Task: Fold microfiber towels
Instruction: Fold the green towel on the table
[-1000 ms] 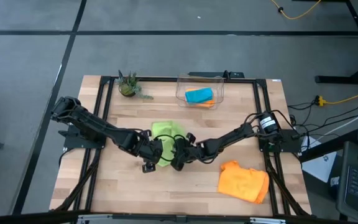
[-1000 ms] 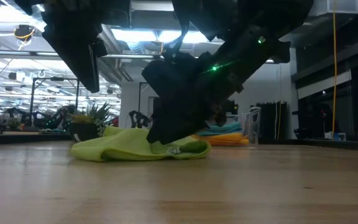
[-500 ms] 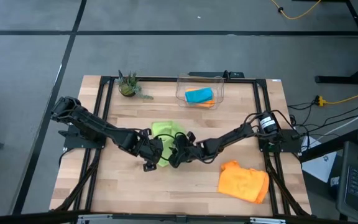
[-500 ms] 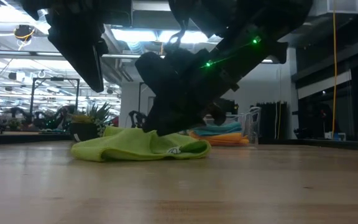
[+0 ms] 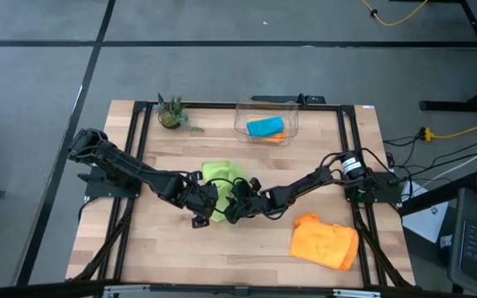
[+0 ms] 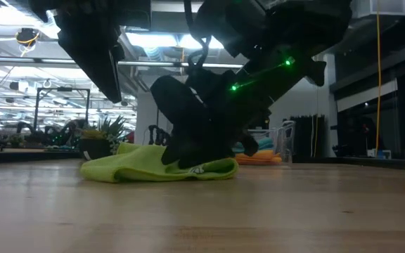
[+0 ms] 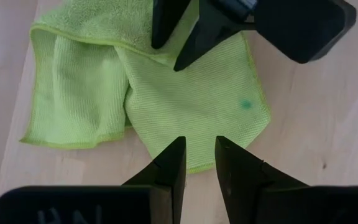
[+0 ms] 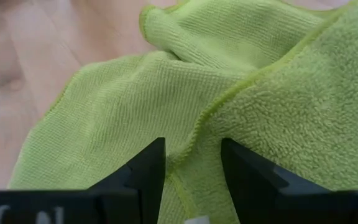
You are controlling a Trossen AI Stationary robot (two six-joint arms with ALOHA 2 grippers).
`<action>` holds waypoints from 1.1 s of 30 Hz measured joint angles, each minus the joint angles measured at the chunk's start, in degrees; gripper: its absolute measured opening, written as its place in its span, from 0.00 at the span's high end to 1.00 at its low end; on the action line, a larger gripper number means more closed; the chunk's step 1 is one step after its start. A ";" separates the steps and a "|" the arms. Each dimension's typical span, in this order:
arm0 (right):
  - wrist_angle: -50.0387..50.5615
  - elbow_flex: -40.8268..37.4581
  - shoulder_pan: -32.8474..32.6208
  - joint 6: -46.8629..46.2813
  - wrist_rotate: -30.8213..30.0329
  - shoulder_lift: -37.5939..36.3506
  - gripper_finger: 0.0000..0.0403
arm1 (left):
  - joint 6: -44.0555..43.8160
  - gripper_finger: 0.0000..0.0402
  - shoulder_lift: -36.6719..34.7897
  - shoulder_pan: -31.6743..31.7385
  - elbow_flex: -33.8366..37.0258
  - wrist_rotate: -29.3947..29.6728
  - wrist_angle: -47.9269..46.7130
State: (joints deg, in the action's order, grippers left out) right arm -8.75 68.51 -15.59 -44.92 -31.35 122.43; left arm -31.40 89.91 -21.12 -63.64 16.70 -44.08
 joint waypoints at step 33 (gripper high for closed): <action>31.72 1.33 -12.93 8.00 17.02 -15.83 1.00 | 20.88 0.80 0.59 0.48 0.00 4.10 9.79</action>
State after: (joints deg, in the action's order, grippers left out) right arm 22.96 69.84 -28.53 -36.91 -14.34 106.60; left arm -10.52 90.50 -20.64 -63.64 20.80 -34.29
